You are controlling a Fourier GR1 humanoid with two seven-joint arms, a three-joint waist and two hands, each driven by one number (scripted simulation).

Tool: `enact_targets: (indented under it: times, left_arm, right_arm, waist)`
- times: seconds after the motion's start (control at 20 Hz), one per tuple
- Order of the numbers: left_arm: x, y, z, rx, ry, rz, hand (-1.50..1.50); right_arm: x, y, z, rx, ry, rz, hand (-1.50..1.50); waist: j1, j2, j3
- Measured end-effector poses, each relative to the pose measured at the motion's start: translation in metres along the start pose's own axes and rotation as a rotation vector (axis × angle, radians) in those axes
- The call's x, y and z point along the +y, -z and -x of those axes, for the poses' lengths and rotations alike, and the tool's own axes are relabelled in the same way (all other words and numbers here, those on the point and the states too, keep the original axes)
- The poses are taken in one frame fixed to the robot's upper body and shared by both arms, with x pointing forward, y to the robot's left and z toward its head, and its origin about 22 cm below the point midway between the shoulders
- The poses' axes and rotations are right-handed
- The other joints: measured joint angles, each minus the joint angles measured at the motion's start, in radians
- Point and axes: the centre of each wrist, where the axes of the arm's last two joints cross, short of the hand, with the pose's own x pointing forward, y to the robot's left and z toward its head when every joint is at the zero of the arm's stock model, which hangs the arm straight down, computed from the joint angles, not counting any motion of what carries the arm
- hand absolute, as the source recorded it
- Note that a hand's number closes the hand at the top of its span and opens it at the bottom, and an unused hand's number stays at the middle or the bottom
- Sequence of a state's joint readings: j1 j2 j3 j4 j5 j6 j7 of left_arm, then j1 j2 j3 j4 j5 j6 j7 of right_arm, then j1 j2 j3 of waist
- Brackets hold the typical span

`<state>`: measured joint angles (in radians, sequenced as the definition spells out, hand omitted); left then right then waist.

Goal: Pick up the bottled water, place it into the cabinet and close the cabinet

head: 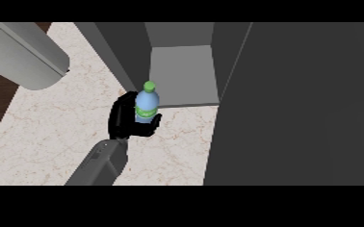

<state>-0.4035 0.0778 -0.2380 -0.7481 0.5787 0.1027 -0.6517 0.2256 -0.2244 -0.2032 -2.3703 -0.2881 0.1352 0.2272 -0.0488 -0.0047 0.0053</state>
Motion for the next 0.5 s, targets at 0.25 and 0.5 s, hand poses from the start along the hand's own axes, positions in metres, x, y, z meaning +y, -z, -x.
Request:
enact_targets:
  times: [0.25,0.5]
  left_arm:
    - [-0.001,-0.001,-0.002,0.000,0.042,-0.068,1.50]
    - [-0.002,-0.003,-0.003,-0.014,0.104,-0.130,1.50]
  right_arm:
    - [-0.010,0.001,0.002,-0.009,0.038,-0.021,-1.50]
    - [-0.019,0.002,0.003,-0.020,0.069,-0.043,-1.50]
  waist:
    - [-0.013,-0.001,0.002]
    - [-0.024,-0.002,0.005]
